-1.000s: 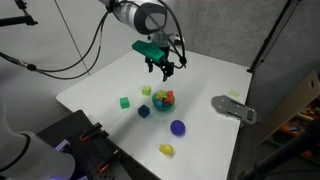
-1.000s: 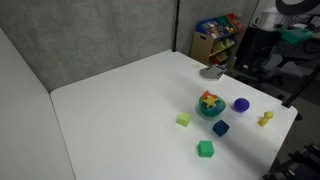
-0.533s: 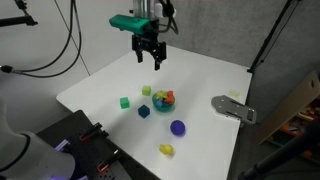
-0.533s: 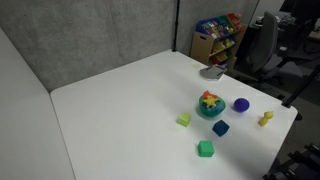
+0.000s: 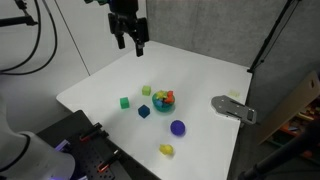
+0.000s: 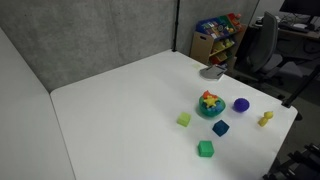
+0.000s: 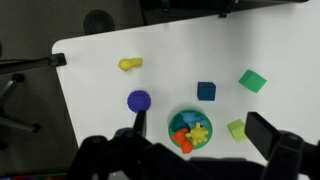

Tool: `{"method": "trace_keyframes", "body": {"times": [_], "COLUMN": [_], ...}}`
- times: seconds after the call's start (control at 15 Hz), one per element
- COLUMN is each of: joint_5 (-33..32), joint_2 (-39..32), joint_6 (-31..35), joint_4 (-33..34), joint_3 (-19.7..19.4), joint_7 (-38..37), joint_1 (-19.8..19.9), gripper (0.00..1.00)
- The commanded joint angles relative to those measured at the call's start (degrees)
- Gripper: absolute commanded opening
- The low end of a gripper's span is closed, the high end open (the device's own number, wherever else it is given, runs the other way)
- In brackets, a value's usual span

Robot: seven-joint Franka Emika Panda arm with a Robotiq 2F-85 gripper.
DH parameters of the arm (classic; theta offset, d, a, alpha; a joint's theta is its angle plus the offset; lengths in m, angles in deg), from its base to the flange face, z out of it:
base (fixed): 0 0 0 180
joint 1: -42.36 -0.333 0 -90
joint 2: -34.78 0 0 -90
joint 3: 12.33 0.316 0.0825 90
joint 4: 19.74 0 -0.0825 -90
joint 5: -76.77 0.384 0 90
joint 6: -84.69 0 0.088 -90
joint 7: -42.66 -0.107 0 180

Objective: Put the round yellow toy in the bowl

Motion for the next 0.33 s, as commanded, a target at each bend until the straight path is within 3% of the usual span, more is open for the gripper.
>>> {"method": "trace_keyframes", "body": {"times": [0.0, 0.27], "joint_5": [0.66, -0.38], "joint_2": [2.89, 1.48], "joint_6": [-2.29, -1.55], "joint_4": [-1.25, -0.42], "joint_3": [-1.28, -1.04], "joint_7": [-0.48, -0.42], "joint_1": [-1.31, -1.40], "gripper": [1.00, 1.00]}}
